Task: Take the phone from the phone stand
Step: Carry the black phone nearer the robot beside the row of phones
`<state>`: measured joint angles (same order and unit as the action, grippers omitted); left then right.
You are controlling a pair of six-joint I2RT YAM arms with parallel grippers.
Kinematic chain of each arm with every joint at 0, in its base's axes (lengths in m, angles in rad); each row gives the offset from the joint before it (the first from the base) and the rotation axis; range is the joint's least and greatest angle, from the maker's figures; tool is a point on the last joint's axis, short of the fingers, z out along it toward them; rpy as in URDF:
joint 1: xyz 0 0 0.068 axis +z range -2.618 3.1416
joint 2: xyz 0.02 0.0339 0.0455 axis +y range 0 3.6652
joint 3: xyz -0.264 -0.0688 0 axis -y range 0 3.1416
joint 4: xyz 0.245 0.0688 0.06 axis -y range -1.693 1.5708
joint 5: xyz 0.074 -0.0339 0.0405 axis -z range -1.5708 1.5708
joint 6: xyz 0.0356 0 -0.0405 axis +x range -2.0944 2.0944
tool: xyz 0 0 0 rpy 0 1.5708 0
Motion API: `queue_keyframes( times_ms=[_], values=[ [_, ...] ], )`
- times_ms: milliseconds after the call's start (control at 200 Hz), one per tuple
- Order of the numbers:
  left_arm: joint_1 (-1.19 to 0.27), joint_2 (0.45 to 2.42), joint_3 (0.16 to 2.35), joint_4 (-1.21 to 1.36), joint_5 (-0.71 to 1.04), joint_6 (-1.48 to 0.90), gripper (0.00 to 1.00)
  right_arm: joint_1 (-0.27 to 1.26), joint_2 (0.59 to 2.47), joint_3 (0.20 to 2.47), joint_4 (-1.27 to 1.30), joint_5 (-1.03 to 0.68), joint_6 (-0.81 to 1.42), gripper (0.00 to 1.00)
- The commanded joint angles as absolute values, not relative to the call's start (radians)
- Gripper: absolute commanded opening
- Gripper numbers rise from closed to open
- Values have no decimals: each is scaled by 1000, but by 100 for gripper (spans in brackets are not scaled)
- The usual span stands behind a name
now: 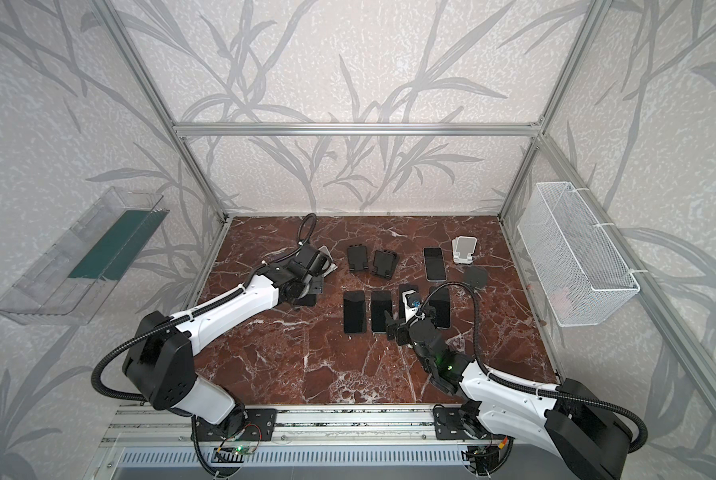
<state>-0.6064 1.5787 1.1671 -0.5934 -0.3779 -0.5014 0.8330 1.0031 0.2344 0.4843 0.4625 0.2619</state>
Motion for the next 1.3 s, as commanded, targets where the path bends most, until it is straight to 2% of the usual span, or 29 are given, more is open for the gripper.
queue_keyframes(
  times_ms=[0,135,255,985,1295],
  values=[
    [-611,1624,1176,-661,-320,-519,46,831,996,249,496,467,277,99],
    [-612,1696,1198,-690,-249,-528,46,831,972,244,487,485,272,99],
    [-614,1758,1219,-721,-184,-573,41,831,956,239,483,491,273,99],
    [-622,1873,1248,-648,-98,-610,34,831,958,244,476,485,279,99],
    [-627,1920,1284,-699,-95,-736,34,831,994,249,486,495,288,99]
  ],
)
